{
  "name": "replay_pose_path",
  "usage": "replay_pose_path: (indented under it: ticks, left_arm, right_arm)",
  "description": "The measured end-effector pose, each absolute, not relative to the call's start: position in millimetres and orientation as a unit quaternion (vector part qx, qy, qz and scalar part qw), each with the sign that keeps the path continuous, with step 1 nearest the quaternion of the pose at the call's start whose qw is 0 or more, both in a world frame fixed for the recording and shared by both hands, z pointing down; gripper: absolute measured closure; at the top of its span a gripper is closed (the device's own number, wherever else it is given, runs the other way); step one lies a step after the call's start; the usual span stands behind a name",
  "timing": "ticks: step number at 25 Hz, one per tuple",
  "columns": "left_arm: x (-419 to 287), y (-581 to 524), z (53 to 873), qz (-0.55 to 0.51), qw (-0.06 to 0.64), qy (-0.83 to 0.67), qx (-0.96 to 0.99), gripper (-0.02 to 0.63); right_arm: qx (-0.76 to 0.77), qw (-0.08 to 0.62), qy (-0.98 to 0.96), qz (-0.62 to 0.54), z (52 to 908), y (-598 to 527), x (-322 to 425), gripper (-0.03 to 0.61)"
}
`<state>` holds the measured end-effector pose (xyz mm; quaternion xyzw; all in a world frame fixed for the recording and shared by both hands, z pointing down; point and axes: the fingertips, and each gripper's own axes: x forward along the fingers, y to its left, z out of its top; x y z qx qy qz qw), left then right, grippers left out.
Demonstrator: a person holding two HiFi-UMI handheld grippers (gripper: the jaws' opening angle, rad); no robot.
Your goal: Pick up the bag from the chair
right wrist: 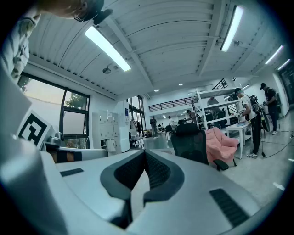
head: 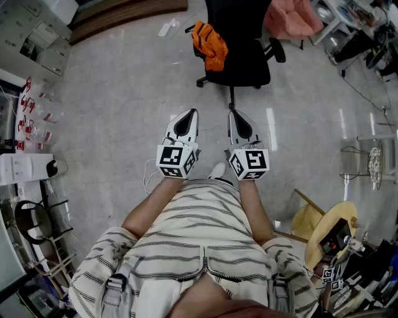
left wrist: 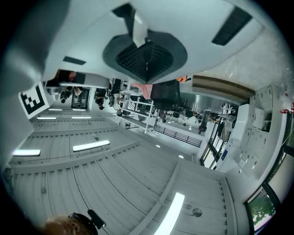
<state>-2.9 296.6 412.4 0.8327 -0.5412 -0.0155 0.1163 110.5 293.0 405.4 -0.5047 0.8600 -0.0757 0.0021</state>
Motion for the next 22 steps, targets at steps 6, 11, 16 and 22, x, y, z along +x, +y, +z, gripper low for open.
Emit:
replay_pose_path:
  ticks: [6,11,16,22]
  left_arm:
    - [4.3,294.1,415.0,-0.012,0.116,-0.542,0.832,0.592]
    - [15.2,292.0,418.0,-0.007,0.113,-0.545,0.830,0.592]
    - [28.5,286.1,421.9,-0.001,0.113,-0.556,0.824,0.592]
    - [49.0,275.9,428.4,0.003,0.107,-0.572,0.814,0.592]
  right_arm:
    - [-0.499,0.012,0.863,-0.078,404.0,289.9,116.2,0.560]
    - [-0.486,0.007,0.871,-0.076,407.3,287.6,120.4,0.560]
    - [-0.482,0.004,0.873,-0.075,409.4,278.7,136.0,0.560]
    - [-0.469,0.006,0.881,-0.060,408.2,265.9,157.9,0.560]
